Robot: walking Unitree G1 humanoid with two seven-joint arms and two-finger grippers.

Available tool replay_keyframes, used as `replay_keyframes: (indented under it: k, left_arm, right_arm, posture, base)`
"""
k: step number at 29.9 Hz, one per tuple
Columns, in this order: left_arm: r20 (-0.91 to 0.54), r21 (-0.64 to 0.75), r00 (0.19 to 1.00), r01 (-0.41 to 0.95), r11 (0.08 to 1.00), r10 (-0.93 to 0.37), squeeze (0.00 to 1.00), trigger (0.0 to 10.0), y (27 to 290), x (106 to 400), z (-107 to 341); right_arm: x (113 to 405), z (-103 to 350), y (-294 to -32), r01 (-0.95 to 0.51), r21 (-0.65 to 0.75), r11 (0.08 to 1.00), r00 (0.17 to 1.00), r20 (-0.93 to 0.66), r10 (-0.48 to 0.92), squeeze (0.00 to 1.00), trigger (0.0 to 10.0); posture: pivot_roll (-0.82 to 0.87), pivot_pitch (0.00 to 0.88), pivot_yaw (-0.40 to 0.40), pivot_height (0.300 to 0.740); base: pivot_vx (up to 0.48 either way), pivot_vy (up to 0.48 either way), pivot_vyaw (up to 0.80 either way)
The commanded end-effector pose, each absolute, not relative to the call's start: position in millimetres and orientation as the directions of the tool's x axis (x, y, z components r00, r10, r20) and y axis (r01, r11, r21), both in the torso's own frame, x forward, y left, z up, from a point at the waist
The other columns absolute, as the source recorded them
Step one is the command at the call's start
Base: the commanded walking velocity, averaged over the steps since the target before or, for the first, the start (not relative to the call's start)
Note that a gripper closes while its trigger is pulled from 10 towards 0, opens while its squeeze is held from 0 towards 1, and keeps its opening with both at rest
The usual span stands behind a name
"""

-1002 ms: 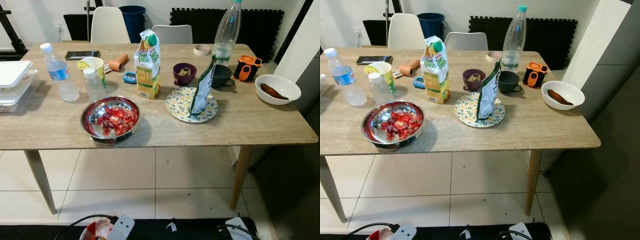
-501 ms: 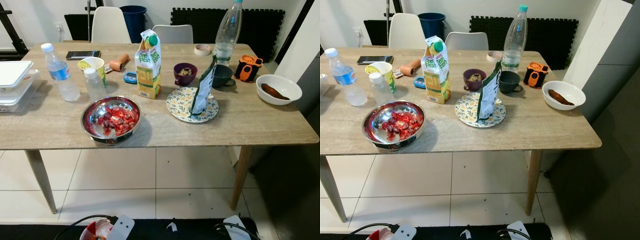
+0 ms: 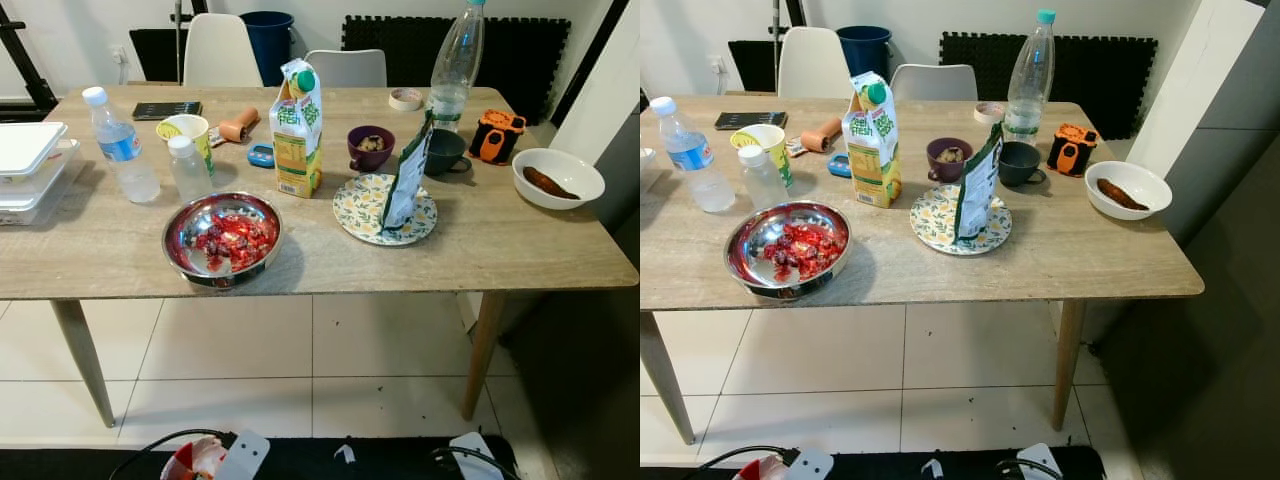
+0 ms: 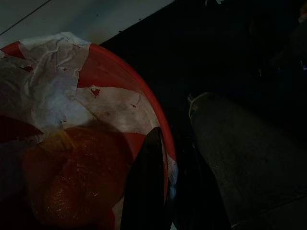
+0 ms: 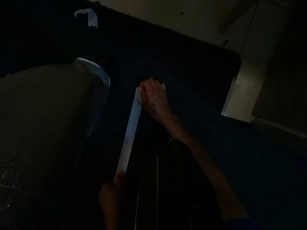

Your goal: Restocking fridge

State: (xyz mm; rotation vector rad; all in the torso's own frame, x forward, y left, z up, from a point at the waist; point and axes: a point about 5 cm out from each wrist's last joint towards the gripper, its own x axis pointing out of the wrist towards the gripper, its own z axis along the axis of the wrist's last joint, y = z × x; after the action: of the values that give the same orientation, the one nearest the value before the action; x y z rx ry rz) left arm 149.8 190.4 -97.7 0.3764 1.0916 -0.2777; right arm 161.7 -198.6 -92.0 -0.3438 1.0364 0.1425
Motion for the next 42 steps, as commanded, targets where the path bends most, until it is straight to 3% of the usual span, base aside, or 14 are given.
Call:
replay_keyframes:
  k: [1, 42]
  left_arm:
    - [-0.935, 0.120, 0.353, 0.429, 0.895, -0.044, 0.00, 10.0, 187.5, 127.0, -106.5]
    - [-0.936, 0.117, 0.350, 0.422, 0.899, -0.042, 0.00, 10.0, 187.7, 125.6, -106.9]
  right_arm:
    - [147.4, -98.0, -198.5, -0.272, -0.193, 0.943, 0.461, -0.886, -0.048, 0.00, 10.0]
    - [147.1, -98.0, -199.4, -0.280, -0.199, 0.939, 0.458, -0.887, -0.052, 0.00, 10.0]
  posture:
    - [-0.05, 0.118, -0.011, 0.740]
    - [-0.04, 0.111, -0.014, 0.740]
  base:
    - [0.000, 0.000, 0.00]
    - [0.000, 0.000, 0.00]
